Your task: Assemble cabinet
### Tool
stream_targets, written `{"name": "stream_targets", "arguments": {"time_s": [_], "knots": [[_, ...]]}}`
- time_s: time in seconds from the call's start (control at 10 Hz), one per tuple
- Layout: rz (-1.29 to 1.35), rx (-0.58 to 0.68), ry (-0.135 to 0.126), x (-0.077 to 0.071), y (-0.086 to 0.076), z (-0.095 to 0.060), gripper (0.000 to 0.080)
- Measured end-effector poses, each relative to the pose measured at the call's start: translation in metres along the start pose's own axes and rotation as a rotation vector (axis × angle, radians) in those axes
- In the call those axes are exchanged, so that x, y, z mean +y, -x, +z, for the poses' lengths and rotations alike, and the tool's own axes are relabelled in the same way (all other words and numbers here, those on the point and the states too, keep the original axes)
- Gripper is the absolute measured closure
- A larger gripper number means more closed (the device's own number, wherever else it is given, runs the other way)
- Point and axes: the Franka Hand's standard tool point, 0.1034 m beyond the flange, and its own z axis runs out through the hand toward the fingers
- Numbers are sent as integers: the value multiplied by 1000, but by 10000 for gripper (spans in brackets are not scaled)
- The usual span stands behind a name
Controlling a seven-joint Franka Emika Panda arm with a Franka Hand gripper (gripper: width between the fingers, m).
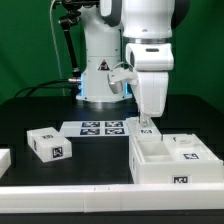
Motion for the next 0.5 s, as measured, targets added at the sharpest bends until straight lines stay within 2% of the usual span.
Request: {"name": "stream_targets", "arguments": {"time_s": [0.2,0.5], "knots": [[1,6,13,7,-1,-1,729],[0,7,17,8,-1,-1,729]]}}
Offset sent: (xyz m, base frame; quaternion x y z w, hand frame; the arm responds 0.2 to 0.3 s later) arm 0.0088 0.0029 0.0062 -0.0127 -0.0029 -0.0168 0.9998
